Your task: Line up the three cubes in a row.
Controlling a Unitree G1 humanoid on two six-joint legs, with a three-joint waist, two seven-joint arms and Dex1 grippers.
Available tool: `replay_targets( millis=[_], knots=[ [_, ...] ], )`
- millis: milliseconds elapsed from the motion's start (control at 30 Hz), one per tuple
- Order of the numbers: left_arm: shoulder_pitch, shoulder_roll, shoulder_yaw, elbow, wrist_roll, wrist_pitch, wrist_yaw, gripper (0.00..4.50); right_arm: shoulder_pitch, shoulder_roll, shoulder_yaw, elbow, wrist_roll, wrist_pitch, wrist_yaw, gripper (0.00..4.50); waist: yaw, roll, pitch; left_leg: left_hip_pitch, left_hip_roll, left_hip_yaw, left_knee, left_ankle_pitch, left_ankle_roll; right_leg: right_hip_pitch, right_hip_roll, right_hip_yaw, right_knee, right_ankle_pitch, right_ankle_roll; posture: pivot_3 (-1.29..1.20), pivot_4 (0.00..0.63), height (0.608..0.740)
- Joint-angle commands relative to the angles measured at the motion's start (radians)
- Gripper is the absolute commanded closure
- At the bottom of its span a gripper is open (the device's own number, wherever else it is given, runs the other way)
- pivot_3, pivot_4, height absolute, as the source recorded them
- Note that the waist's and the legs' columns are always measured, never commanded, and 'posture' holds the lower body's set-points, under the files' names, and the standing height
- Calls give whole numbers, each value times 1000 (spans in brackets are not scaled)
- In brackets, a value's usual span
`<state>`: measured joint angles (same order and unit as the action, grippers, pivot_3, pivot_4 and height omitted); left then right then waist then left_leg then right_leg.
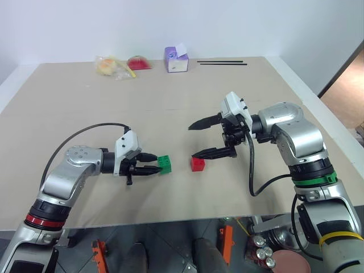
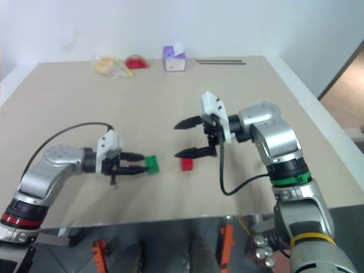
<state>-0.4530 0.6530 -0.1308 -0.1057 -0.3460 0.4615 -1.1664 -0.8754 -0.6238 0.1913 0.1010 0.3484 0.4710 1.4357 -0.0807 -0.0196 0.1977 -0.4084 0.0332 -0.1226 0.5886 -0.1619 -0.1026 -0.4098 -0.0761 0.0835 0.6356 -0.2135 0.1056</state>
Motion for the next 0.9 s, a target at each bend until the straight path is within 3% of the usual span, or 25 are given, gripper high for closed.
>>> replay_targets(
  millis=[33,433,767,833,900],
  knots=[
    [5,29,-22,23,35,-55,-25,3259,-1,-14,-8,-34,10,-5,6,0,0,0,0,0,0,0,0,0,0,0,0,0,0,0,0,0,150,740],
    [-103,-20,-82,211,110,-191,-69,3259,3,-12,-12,-38,16,-4,-2,0,4,0,0,0,0,0,0,0,0,0,0,0,0,0,-1,0,150,740],
    [-125,-45,-93,247,116,-223,-99,3259,20,-23,-20,-49,20,0,-15,0,5,0,0,0,0,0,0,0,0,1,0,0,0,2,3,0,150,740],
    [-124,-43,-91,245,111,-219,-107,2250,20,-24,-19,-47,20,-1,-17,0,5,0,0,0,0,0,0,0,0,0,0,0,0,2,3,0,150,740],
    [-121,-36,-86,235,100,-202,-119,1598,20,-23,-18,-47,20,-2,-19,0,5,0,0,0,0,0,0,0,0,0,0,0,0,2,3,0,150,740]
  ],
)
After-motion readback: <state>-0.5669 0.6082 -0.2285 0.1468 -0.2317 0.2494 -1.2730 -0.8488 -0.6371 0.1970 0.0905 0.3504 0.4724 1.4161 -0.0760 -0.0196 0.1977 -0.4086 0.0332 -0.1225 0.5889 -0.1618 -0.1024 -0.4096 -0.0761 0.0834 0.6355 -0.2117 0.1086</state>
